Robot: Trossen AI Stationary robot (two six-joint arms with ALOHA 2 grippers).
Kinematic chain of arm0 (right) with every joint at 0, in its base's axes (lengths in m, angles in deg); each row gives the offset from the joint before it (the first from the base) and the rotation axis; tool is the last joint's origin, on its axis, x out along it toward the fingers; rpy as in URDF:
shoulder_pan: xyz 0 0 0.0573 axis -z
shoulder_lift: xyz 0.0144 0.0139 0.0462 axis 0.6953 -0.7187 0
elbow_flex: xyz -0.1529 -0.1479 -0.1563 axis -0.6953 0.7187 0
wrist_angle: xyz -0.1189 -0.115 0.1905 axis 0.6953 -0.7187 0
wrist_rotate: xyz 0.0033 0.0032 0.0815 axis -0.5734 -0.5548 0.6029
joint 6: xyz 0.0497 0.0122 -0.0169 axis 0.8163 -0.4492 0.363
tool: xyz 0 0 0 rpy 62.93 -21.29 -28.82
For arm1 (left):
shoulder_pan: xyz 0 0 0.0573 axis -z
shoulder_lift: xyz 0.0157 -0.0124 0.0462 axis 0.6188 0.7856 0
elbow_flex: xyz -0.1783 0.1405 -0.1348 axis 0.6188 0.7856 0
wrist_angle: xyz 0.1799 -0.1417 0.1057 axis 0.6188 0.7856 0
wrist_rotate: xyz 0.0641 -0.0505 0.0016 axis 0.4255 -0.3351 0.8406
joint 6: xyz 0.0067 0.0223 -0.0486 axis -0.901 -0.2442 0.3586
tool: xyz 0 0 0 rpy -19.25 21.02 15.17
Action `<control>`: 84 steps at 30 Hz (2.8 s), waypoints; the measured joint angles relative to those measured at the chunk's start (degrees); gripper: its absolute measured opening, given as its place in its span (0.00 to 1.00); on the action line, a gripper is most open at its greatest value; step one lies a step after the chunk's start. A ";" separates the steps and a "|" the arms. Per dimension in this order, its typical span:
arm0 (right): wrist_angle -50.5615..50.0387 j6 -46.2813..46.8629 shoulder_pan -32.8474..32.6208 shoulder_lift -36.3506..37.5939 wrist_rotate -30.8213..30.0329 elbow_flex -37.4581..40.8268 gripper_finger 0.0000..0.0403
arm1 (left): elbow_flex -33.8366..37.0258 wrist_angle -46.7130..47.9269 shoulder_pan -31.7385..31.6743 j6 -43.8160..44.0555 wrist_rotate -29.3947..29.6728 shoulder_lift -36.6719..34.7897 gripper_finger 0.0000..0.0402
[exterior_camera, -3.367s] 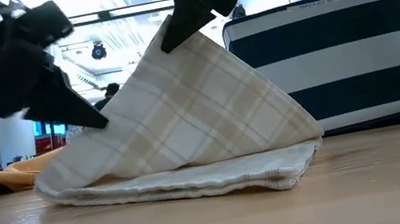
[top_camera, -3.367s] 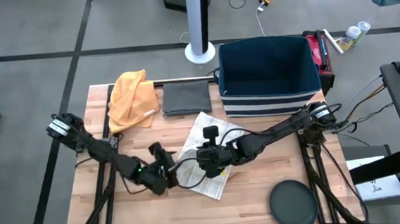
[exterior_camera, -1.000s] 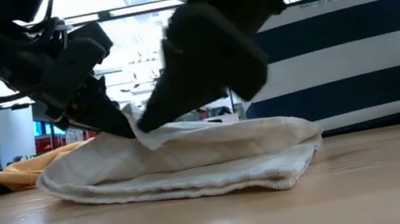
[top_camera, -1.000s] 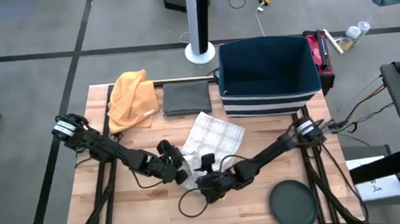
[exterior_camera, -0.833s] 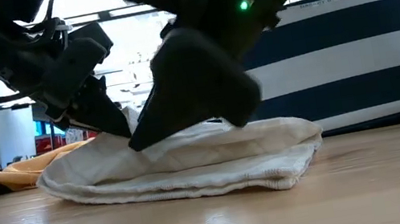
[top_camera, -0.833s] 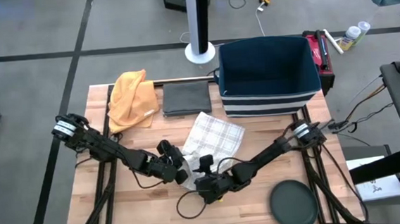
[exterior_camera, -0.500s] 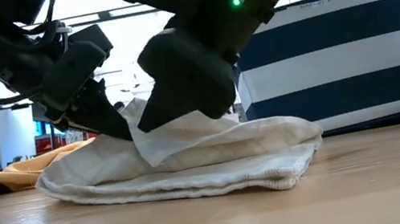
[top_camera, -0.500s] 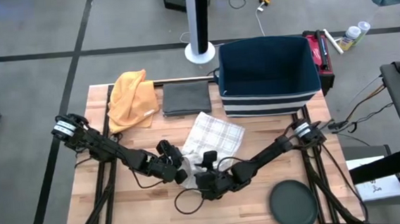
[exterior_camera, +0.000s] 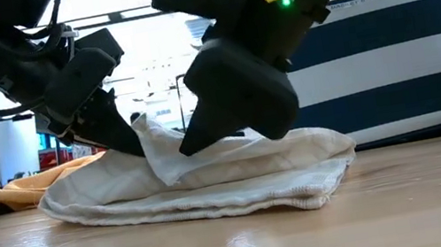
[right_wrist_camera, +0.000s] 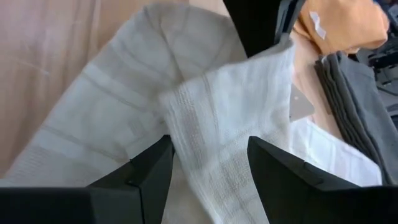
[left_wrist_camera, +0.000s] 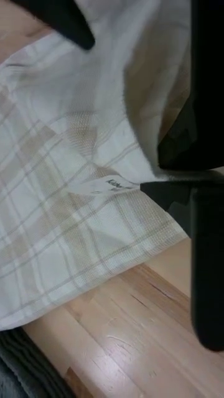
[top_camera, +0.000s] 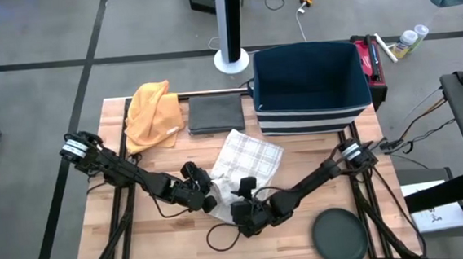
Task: Fold kitchen towel into neat rectangle
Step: Fold the white patterned towel
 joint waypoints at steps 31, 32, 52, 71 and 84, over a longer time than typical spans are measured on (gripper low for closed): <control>0.20 -1.10 0.37 0.11 5.99 -1.51 0.09 | 0.00 1.13 0.07 -1.27 -0.99 0.00 0.04; 0.19 -1.10 0.34 0.11 6.08 -1.51 0.11 | 0.00 1.21 0.04 -1.44 -1.19 0.00 0.03; 0.14 -1.85 0.39 0.11 4.92 1.36 0.35 | 0.00 1.27 0.04 -1.40 -1.20 0.00 0.02; 8.04 -10.95 2.15 -1.05 1.77 3.80 0.36 | 0.00 1.33 0.04 -1.12 -1.42 -0.02 0.02; 17.06 -5.38 0.03 -2.31 -7.05 3.86 0.26 | 0.00 1.32 0.02 -1.08 -1.47 -0.02 0.01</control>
